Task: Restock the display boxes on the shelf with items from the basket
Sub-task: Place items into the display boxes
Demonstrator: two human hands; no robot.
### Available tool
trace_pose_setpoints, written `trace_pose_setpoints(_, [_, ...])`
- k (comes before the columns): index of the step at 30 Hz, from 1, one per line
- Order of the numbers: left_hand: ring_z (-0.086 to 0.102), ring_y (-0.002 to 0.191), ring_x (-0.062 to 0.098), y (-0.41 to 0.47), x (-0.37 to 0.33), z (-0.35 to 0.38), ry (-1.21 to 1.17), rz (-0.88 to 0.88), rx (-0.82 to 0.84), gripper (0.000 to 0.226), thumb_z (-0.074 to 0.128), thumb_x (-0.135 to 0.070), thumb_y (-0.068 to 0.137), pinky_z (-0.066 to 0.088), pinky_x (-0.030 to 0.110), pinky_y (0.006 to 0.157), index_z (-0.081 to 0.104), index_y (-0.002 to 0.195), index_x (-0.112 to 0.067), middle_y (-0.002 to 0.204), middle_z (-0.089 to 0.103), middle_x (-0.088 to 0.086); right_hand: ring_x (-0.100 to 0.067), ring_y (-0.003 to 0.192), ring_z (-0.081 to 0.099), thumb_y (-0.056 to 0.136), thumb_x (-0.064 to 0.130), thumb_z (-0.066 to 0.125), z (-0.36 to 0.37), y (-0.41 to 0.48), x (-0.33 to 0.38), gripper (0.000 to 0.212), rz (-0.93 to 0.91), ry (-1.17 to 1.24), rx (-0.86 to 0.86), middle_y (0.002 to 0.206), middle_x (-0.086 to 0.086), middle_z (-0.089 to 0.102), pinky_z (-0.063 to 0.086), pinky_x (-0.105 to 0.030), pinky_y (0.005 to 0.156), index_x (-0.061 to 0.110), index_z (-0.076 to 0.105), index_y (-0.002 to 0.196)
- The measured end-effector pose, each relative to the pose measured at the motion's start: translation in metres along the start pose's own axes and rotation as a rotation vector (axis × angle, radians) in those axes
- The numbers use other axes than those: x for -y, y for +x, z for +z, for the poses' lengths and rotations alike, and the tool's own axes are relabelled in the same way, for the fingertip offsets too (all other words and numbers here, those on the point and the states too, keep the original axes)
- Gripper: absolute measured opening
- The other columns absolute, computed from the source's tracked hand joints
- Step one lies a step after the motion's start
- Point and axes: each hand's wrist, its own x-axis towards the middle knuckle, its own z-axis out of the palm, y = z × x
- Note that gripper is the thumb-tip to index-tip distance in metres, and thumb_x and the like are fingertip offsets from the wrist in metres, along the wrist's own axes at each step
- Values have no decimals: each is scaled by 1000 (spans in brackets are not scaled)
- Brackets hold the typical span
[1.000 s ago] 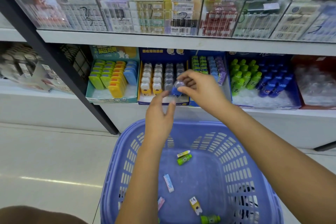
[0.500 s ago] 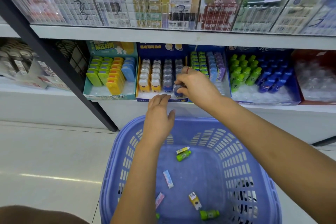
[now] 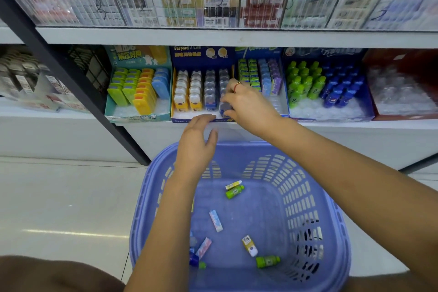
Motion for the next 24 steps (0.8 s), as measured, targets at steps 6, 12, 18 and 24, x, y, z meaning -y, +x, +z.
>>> trace_pose_setpoints(6, [63, 83, 19, -30, 24, 37, -56, -239, 166, 17, 55, -8, 90, 45, 23, 73, 66, 103, -8, 93, 70, 8, -28, 99, 60, 83, 28, 66, 43, -66, 10, 25, 74, 122, 609, 104, -10, 66, 46, -33, 81, 11, 66, 101])
trace_pose_setpoints(12, [61, 107, 33, -79, 63, 108, 35, -407, 661, 31, 49, 4, 86, 43, 30, 86, 65, 112, 0, 114, 66, 20, -27, 102, 61, 84, 21, 69, 143, -158, 9, 39, 186, 111, 1345, 119, -16, 64, 48, -34, 88, 3, 62, 118])
trace_pose_setpoints(18, [42, 133, 25, -106, 90, 146, 116, -345, 788, 52, 48, 3, 87, 27, 24, 110, 44, 138, -7, 145, 43, 12, -33, 102, 53, 87, 17, 64, 207, -206, 18, 41, 139, 57, 1581, 121, -18, 53, 44, -45, 94, -1, 56, 123])
trace_pose_setpoints(24, [40, 128, 22, -101, 103, 175, 204, -176, 616, 57, 44, 6, 85, 22, 21, 110, 46, 137, -15, 142, 46, 4, -36, 111, 49, 86, 15, 67, 221, -214, 18, 48, 117, 73, 1566, 128, -20, 46, 40, -41, 92, -2, 51, 127])
